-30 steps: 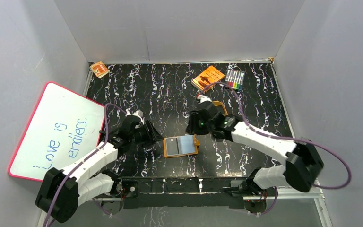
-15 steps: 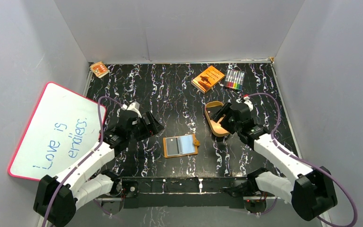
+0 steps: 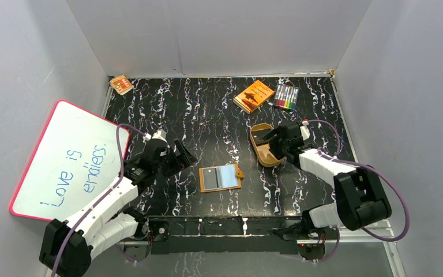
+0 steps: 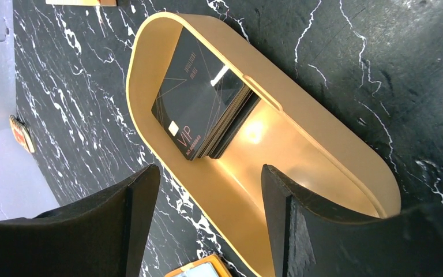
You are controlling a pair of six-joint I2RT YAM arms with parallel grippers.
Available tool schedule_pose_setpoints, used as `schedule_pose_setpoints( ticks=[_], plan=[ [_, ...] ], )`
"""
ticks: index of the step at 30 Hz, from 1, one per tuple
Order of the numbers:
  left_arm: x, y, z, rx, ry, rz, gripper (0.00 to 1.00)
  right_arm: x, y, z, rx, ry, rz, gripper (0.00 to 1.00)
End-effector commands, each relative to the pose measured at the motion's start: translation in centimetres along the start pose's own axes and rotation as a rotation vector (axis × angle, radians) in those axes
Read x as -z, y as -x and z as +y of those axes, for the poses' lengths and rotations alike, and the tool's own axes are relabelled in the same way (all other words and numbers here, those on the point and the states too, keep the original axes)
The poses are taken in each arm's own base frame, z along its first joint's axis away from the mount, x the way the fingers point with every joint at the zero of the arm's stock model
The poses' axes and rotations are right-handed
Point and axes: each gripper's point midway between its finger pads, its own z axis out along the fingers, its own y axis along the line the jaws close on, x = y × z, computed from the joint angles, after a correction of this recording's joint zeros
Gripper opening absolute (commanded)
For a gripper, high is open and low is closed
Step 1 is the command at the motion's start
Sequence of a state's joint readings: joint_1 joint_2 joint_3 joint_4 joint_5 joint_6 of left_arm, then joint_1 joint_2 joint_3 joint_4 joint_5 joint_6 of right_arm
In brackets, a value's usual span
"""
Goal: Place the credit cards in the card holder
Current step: Pick up the credit card from the storage box.
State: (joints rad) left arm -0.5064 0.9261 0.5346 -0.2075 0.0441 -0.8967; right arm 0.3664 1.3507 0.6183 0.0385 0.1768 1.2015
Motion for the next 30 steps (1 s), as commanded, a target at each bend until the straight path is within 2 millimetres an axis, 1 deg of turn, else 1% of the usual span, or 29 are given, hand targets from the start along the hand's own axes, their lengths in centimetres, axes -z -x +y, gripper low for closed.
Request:
schedule_pose_setpoints(
  ticks=[1, 11, 14, 18, 20, 25, 28, 30],
  plan=[
    [0.6, -0.1, 0.3, 0.021, -0.012, -0.026, 0.84, -0.5, 1.7, 3.1, -0.062, 0.07, -0.052, 0.73],
    [0.7, -0.4, 0.8, 0.042, -0.002, -0.026, 0.82, -3.0, 1.4, 2.1, -0.112, -0.001, -0.05, 0.68],
    [0.7, -0.4, 0.9, 0.044, 0.001, -0.03, 0.82, -3.5, 1.4, 2.2, -0.114, -0.007, -0.05, 0.66],
    [0.8, -0.5, 1.0, 0.05, 0.0, -0.03, 0.82, -4.3, 1.2, 1.7, -0.114, -0.024, -0.036, 0.64],
    [0.8, -0.5, 1.0, 0.05, 0.0, -0.03, 0.82, -4.5, 1.0, 1.4, -0.118, -0.028, -0.024, 0.61],
    [0.6, -0.6, 1.1, 0.05, 0.001, -0.027, 0.81, -4.7, 0.4, 1.0, -0.098, -0.042, 0.005, 0.5],
    [0.5, -0.7, 1.1, 0.052, 0.0, -0.024, 0.81, -4.5, 0.2, 0.9, -0.095, -0.033, 0.012, 0.42],
    [0.4, -0.8, 1.2, 0.053, 0.003, -0.019, 0.81, -4.3, 0.2, 0.7, -0.093, -0.031, 0.012, 0.4]
  ],
)
